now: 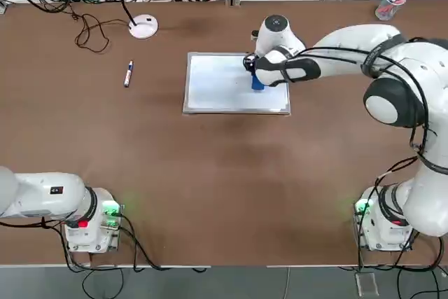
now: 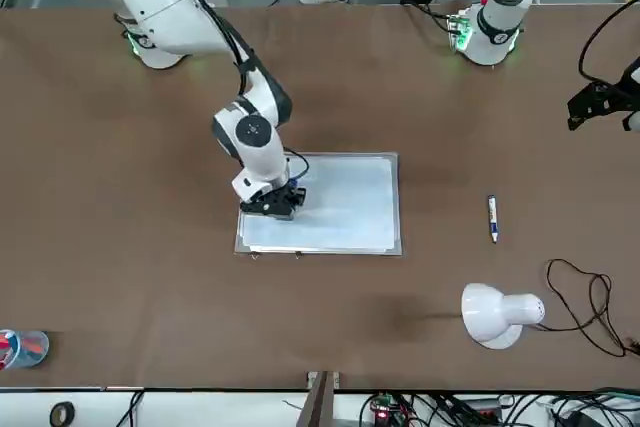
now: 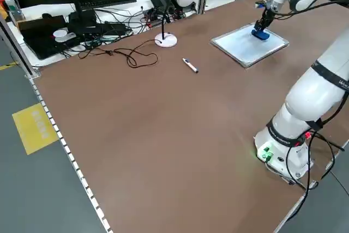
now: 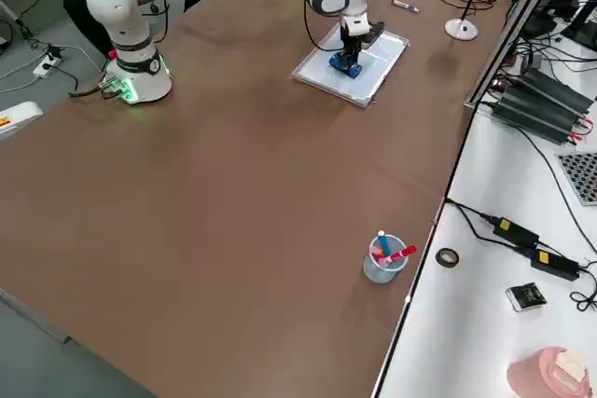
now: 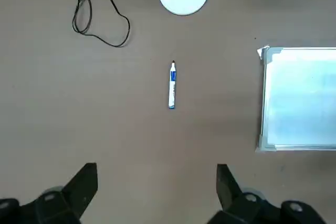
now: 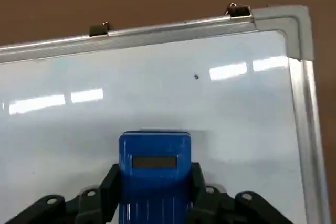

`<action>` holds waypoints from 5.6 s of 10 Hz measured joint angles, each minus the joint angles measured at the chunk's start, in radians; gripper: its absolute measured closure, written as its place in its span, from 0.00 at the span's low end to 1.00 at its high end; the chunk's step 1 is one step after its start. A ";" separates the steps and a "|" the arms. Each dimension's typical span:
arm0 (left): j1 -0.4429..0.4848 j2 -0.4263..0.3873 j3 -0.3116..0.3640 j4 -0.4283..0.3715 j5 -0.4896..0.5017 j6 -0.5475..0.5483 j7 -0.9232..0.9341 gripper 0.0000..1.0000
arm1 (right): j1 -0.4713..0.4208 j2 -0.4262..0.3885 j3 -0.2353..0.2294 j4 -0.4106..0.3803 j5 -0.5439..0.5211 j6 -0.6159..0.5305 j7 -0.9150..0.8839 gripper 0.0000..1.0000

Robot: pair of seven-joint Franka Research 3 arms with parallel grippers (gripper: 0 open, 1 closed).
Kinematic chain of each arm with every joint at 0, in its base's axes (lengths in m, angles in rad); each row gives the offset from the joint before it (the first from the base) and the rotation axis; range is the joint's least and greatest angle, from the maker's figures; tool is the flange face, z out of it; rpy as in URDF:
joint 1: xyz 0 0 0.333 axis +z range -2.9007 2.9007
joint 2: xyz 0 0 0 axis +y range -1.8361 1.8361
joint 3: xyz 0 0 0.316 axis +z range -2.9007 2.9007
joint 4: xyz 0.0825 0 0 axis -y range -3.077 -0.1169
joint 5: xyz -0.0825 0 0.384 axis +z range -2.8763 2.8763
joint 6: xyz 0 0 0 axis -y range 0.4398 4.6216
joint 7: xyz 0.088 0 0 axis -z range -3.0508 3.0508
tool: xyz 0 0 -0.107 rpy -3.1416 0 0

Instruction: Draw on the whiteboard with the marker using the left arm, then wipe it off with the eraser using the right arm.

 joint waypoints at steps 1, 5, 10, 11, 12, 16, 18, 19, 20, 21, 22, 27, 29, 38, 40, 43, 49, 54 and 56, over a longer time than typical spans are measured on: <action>0.000 0.000 0.000 0.000 0.000 0.000 0.000 0.00 | 0.012 0.006 -0.002 0.004 0.000 0.011 0.017 0.44; 0.001 0.000 0.000 -0.001 0.000 0.000 0.000 0.00 | 0.071 0.037 -0.011 0.041 -0.001 0.033 0.096 0.44; 0.005 0.000 0.000 -0.001 0.000 0.000 0.000 0.00 | 0.151 0.074 -0.044 0.086 -0.005 0.063 0.201 0.44; 0.007 0.000 0.000 -0.001 0.000 0.000 0.000 0.00 | 0.162 0.081 -0.046 0.096 -0.006 0.065 0.225 0.44; 0.008 0.000 0.001 -0.001 0.000 0.000 0.000 0.00 | 0.175 0.090 -0.047 0.110 -0.007 0.066 0.252 0.44; 0.009 0.000 0.001 -0.001 0.000 0.000 0.000 0.00 | 0.216 0.112 -0.054 0.146 -0.011 0.066 0.327 0.44; 0.009 0.000 0.001 -0.001 0.000 0.000 0.000 0.00 | 0.210 0.112 -0.054 0.151 -0.011 0.057 0.307 0.44; 0.009 0.000 0.001 -0.001 0.000 0.000 0.000 0.00 | 0.198 0.110 -0.056 0.155 -0.011 0.043 0.286 0.44; 0.009 0.000 0.001 -0.001 0.000 0.000 0.000 0.00 | 0.176 0.106 -0.057 0.162 -0.011 0.012 0.252 0.44; 0.009 0.000 0.001 -0.001 0.000 0.000 0.000 0.00 | 0.142 0.093 -0.057 0.170 -0.009 -0.036 0.207 0.44; 0.010 0.000 0.001 -0.001 0.000 0.000 0.000 0.00 | 0.097 0.068 -0.053 0.180 -0.007 -0.098 0.154 0.44; 0.010 0.000 0.001 -0.002 0.000 0.000 0.000 0.00 | -0.138 -0.204 0.021 0.137 0.026 -0.410 -0.210 0.44; 0.010 0.000 0.001 -0.002 0.000 0.000 0.000 0.00 | -0.209 -0.311 0.023 0.028 0.028 -0.430 -0.374 0.44; 0.008 0.000 -0.005 -0.002 0.000 0.000 0.000 0.00 | -0.555 -0.494 0.022 -0.449 -0.161 -0.078 -0.721 0.44; 0.008 0.000 -0.008 -0.001 0.000 0.000 -0.002 0.00 | -0.632 -0.494 0.022 -0.510 -0.172 0.027 -0.726 0.44; 0.007 0.000 -0.008 -0.001 0.000 0.000 -0.012 0.00 | -0.733 -0.461 0.023 -0.570 -0.176 0.184 -0.733 0.44; 0.004 0.000 -0.025 -0.001 0.004 0.000 -0.067 0.00 | -0.778 -0.322 0.026 -0.591 -0.176 0.338 -0.729 0.44; 0.002 0.000 -0.032 -0.001 0.019 0.000 -0.074 0.00 | -0.778 -0.324 0.029 -0.590 -0.176 0.338 -0.709 0.44; 0.003 0.000 -0.032 -0.001 0.019 0.000 -0.074 0.00 | -0.778 -0.324 0.030 -0.590 -0.176 0.342 -0.704 0.31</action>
